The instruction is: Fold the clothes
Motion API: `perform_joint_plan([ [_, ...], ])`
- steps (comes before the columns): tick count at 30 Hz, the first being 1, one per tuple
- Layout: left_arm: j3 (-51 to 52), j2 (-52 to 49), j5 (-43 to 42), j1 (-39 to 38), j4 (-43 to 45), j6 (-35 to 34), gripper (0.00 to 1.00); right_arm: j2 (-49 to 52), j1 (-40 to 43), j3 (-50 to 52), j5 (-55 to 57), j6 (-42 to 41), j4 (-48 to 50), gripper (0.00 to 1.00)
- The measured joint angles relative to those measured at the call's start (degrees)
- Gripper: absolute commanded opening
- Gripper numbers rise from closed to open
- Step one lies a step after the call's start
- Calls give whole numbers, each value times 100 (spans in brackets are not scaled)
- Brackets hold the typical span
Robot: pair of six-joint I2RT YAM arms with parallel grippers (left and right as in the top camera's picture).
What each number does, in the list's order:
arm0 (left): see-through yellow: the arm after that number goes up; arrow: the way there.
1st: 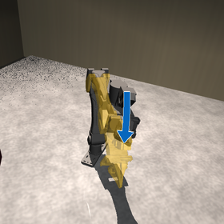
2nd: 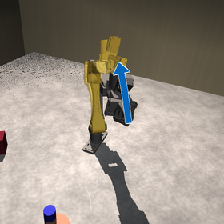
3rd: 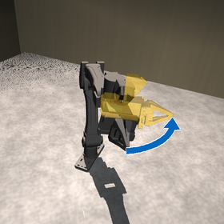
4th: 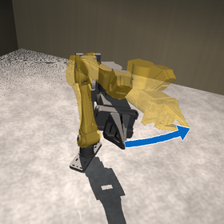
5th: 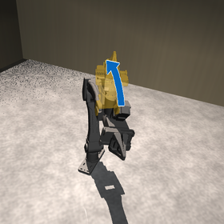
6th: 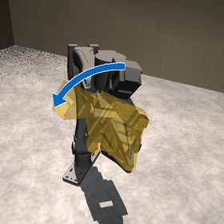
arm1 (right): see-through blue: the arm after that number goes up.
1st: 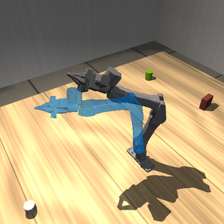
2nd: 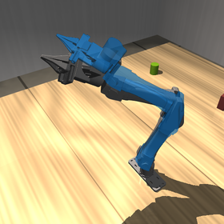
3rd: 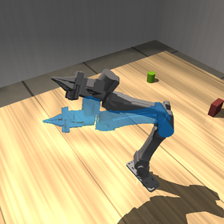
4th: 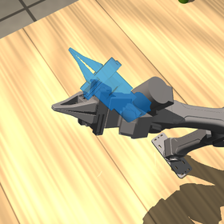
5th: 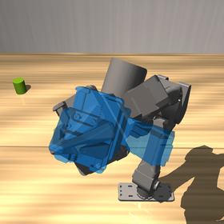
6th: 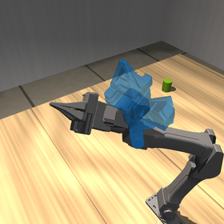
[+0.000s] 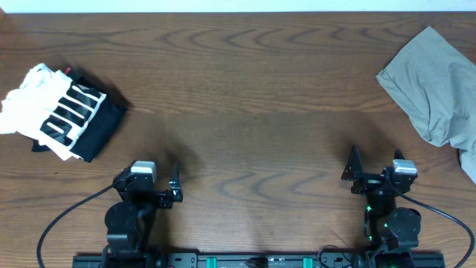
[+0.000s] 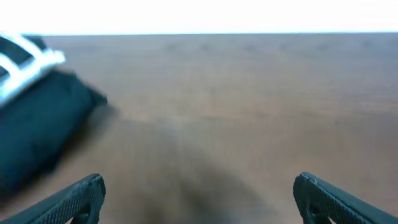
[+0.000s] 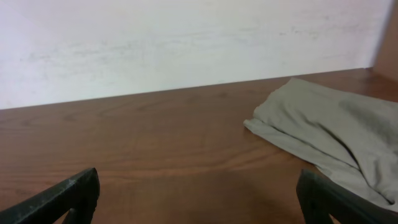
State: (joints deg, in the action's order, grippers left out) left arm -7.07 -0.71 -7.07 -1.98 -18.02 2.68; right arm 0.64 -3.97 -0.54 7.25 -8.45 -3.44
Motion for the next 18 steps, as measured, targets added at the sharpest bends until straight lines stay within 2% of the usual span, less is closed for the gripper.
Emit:
perform_joint_plan([
  [8, 240, 13, 0, 0, 839, 393, 98, 0, 0, 0, 2, 0, 0, 99],
  [12, 533, 15, 7, 0, 1593, 581, 98, -2, 0, 0, 0, 0, 0, 99],
  [18, 560, 17, 24, 0, 1613, 492, 98, -2, 0, 0, 2, 0, 0, 99],
])
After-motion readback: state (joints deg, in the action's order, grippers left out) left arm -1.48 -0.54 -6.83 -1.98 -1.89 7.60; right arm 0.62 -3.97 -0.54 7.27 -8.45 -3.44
